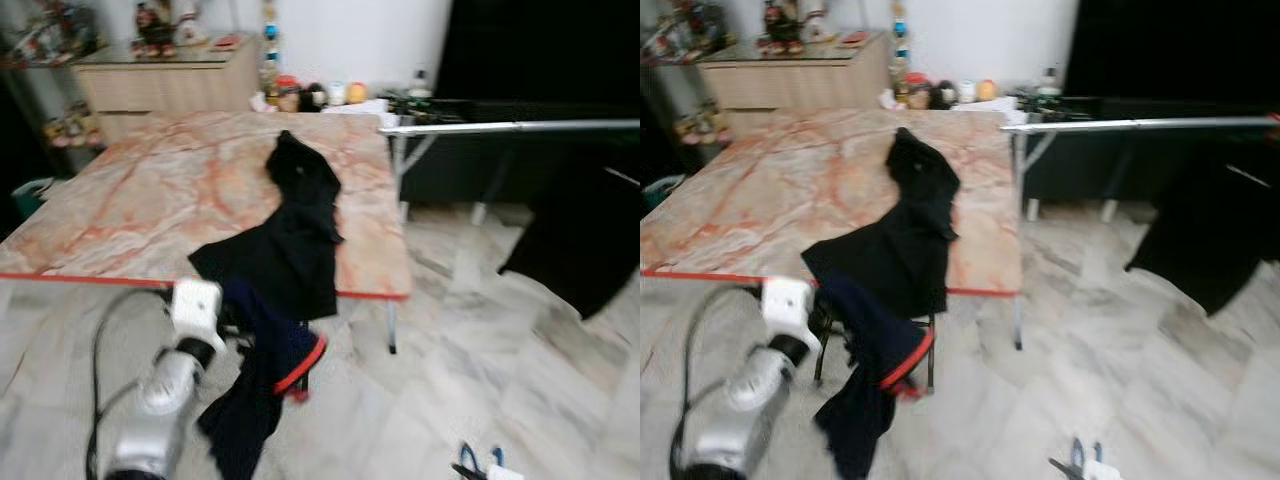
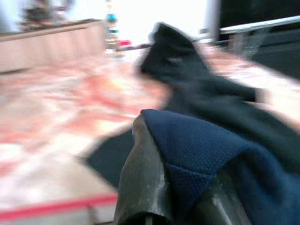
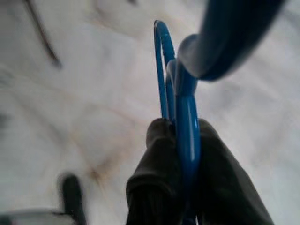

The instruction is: Hang hanger

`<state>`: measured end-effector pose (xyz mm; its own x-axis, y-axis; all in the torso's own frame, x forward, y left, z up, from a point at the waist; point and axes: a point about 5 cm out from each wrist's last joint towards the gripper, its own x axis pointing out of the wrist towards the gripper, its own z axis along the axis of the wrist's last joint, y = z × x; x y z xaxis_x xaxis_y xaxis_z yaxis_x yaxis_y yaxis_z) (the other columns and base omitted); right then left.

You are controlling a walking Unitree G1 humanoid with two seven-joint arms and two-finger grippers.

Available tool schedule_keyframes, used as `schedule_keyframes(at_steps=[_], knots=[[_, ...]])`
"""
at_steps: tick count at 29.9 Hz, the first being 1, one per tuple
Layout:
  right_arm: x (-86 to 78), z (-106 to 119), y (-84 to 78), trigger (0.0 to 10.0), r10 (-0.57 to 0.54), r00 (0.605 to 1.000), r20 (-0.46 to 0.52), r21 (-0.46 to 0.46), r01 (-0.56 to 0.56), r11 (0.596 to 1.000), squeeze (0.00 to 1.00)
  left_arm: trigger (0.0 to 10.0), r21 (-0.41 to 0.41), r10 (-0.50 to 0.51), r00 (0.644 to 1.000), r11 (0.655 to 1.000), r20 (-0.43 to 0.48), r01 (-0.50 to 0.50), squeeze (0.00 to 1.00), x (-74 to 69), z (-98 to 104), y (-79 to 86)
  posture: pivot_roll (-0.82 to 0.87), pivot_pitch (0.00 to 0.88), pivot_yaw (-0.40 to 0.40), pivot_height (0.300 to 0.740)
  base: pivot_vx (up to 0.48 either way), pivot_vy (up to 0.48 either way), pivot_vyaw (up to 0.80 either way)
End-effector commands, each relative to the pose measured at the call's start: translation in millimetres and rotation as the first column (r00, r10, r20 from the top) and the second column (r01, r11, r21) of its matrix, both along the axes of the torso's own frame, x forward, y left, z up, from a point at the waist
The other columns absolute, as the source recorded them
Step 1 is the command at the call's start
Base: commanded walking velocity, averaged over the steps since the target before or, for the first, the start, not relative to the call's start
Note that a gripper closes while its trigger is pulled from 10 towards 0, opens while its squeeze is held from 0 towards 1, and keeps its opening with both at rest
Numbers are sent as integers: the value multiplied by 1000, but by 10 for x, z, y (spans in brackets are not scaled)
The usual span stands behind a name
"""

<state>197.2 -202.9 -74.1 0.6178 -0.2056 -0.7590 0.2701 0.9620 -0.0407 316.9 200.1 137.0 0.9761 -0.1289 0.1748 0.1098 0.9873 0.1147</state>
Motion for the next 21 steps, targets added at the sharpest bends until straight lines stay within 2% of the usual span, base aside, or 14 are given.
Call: schedule_keyframes(at_steps=[1, 2, 4, 5, 7, 8, 9, 12, 16, 21], knots=[[-104, -57, 1, 10000, -14, 999, -37, 12, 15, 1000, 0, 10000, 1, -46, 995, 999, 92, 47, 0, 101, 263, -118, 96, 0, 54, 740, 480, 0, 0], [-97, -53, 1, 10000, -16, 999, -36, 12, 16, 1000, 0, 10000, 21, -54, 989, 998, 137, 51, 0, 182, 429, -128, 100, 0, 50, 740, 480, 0, 0], [-91, -51, 1, 10000, -17, 999, -35, 13, 18, 1000, 0, 10000, 26, -56, 981, 998, 185, 52, 0, 264, 610, -138, 100, 0, 50, 740, 480, 0, 0], [-85, -49, 3, 10000, -16, 999, -35, 12, 17, 1000, 0, 10000, 22, -72, 964, 997, 256, 68, 0, 357, 885, -171, 97, 0, 53, 740, 480, 0, 0], [-80, -47, 7, 10000, -13, 999, -35, 12, 14, 1000, 0, 10000, 55, -133, 932, 991, 336, 121, 0, 435, 1221, -265, 91, 0, 60, 740, 480, 0, 0], [-80, -47, 7, 10000, -13, 999, -35, 12, 14, 1000, 0, 10000, 55, -133, 932, 991, 336, 121, 0, 435, 1221, -265, 91, 0, 60, 740, 480, 0, 0], [-78, -46, 9, 10000, -16, 999, -34, 13, 17, 1000, 0, 10000, 64, -165, 913, 986, 372, 152, 0, 465, 1388, -324, 87, 0, 64, 740, 480, 0, 0], [-71, -44, 15, 10000, -24, 999, -31, 16, 24, 1000, 0, 10000, 114, -228, 881, 974, 414, 198, 0, 541, 1685, -462, 81, 0, 73, 740, 480, 0, 0], [-68, -43, 18, 10000, -17, 999, -33, 12, 18, 1000, 0, 10000, 141, -258, 869, 966, 423, 218, 0, 618, 1782, -568, 71, 0, 75, 740, 480, 0, 0], [-74, -45, 15, 10000, -22, 999, -36, 9, 23, 1000, 0, 10000, 118, -254, 875, 967, 412, 225, 0, 677, 1759, -597, 67, 0, 74, 740, 480, 0, 0]])
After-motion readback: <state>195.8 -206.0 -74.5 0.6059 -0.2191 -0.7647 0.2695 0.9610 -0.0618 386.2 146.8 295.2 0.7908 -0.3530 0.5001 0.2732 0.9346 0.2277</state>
